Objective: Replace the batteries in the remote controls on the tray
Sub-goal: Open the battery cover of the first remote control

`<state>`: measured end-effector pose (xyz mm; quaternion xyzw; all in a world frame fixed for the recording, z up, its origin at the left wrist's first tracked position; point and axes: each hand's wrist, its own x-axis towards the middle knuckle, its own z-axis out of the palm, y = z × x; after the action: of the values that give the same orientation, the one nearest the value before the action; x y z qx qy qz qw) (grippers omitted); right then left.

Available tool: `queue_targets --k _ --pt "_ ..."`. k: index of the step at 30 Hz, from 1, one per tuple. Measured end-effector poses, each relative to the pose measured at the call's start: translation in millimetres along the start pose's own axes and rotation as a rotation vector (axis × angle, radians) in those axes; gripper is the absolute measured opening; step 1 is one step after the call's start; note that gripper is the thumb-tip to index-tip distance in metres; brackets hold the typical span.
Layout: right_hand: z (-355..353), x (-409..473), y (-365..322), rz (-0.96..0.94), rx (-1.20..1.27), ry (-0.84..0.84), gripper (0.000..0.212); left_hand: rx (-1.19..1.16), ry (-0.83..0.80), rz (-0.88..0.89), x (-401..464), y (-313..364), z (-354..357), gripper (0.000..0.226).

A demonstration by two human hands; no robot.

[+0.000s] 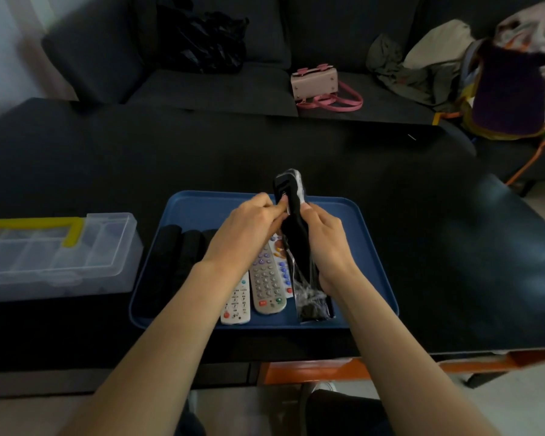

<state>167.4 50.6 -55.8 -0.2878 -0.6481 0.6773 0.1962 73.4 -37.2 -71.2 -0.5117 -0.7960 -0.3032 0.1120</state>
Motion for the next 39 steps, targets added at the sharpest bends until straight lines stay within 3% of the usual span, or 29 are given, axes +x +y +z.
queue_targets --k 9,13,20,26,30,34,39 --pt "0 1 -3 0.025 0.040 0.021 0.033 0.118 -0.038 0.012 -2 7 4 0.041" --pt "-2 0 0 0.020 -0.005 0.035 0.033 0.066 -0.070 0.000 -1 7 4 0.043" --pt "0 -1 -4 0.000 0.003 0.044 0.033 0.154 -0.030 0.038 -5 12 7 0.045" --pt "-5 -1 -4 0.019 0.014 0.071 0.032 -0.068 0.000 -0.018 0 11 4 0.029" --pt "-4 0 1 0.011 -0.054 0.072 0.033 -0.229 0.084 -0.141 5 9 1 0.023" --pt "-2 -1 3 0.002 -0.108 0.050 0.032 -0.367 0.072 -0.380 6 11 -6 0.024" --pt "-2 -2 7 -0.011 -0.224 0.046 0.030 -0.283 0.017 -0.497 10 17 -7 0.021"
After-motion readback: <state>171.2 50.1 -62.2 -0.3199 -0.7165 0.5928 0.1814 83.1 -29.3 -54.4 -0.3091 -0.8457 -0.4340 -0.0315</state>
